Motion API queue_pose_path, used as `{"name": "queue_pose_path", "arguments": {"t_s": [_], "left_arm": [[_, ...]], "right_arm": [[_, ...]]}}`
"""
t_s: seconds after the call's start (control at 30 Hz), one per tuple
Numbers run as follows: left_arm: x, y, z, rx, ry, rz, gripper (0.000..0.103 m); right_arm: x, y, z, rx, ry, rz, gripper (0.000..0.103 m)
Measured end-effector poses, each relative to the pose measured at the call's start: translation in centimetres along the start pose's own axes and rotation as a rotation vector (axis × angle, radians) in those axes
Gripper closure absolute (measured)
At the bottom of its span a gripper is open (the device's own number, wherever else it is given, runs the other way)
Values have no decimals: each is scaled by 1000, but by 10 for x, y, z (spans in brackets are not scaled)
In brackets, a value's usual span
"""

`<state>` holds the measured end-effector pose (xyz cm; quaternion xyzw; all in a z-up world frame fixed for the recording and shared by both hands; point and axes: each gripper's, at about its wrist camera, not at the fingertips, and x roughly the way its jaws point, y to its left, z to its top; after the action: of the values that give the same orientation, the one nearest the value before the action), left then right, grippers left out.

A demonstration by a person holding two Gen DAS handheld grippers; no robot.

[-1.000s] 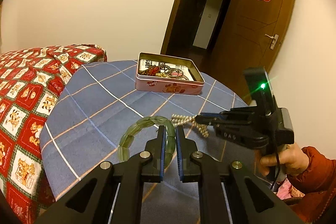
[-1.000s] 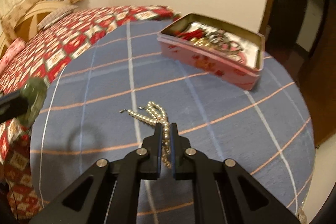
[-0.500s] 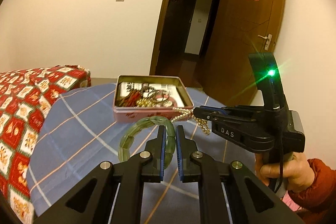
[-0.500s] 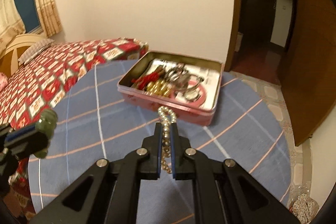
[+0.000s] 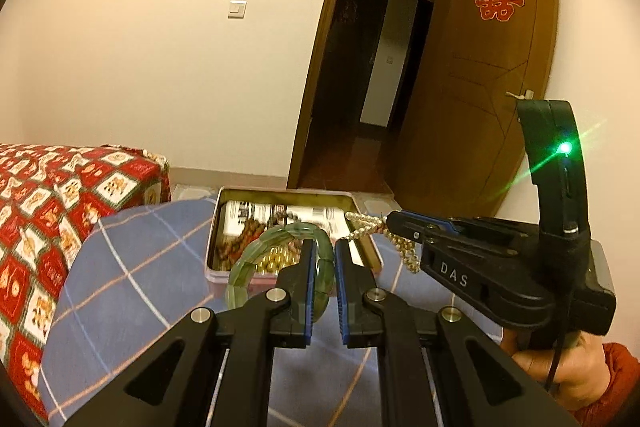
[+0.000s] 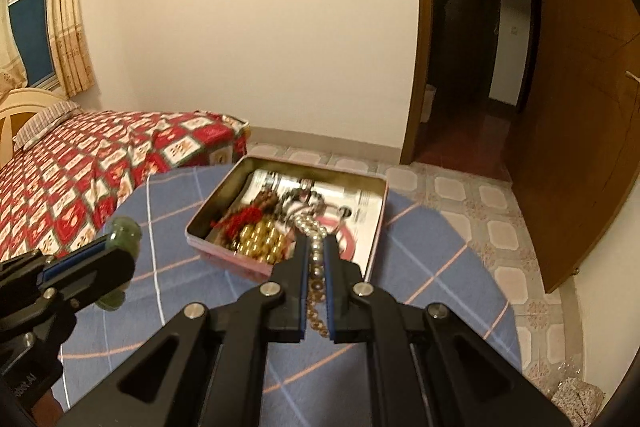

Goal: Organize jewelry
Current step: 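Carry the bangle and pearl necklace over the pink tin and lower them in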

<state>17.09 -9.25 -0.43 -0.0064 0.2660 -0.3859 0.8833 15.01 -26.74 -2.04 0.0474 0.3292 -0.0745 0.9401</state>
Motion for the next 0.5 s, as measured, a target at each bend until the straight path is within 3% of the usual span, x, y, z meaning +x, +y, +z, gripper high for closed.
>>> {"name": "queue_pose_path", "arguments": {"t_s": [0.5], "left_arm": [[51, 10, 31, -35, -37, 13, 95]], "right_arm": [[26, -11, 36, 9, -68, -67, 94]]}}
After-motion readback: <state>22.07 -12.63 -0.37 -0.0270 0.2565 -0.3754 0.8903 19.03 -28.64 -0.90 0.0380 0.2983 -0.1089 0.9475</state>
